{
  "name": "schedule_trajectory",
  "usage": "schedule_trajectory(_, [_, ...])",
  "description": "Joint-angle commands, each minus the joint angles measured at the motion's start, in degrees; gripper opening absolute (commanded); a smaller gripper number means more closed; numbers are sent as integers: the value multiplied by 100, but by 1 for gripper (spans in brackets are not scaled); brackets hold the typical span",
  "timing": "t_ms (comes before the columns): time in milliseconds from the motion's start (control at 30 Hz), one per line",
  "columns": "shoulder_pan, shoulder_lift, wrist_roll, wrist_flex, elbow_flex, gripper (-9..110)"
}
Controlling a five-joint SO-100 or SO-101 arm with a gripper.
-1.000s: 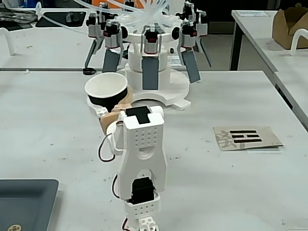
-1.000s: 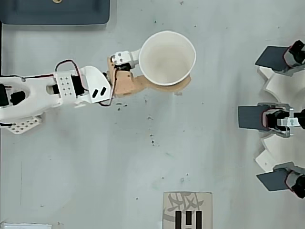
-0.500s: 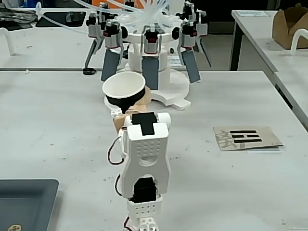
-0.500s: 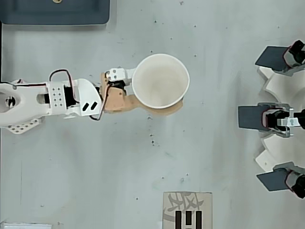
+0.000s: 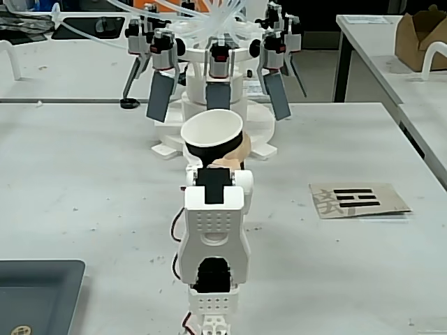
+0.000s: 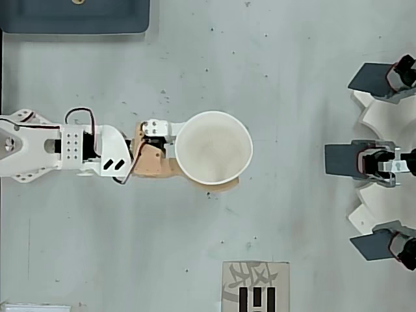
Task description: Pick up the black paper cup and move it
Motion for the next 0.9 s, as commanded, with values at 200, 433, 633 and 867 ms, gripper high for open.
schedule_trajectory(200, [211, -132, 167, 211, -554, 9])
schedule_trajectory(433, [308, -747, 229, 369, -1318, 9])
schedule_trajectory(633, [316, -1248, 299, 615, -2039, 10])
schedule_trajectory(867, [316, -1767, 404, 905, -2874, 10])
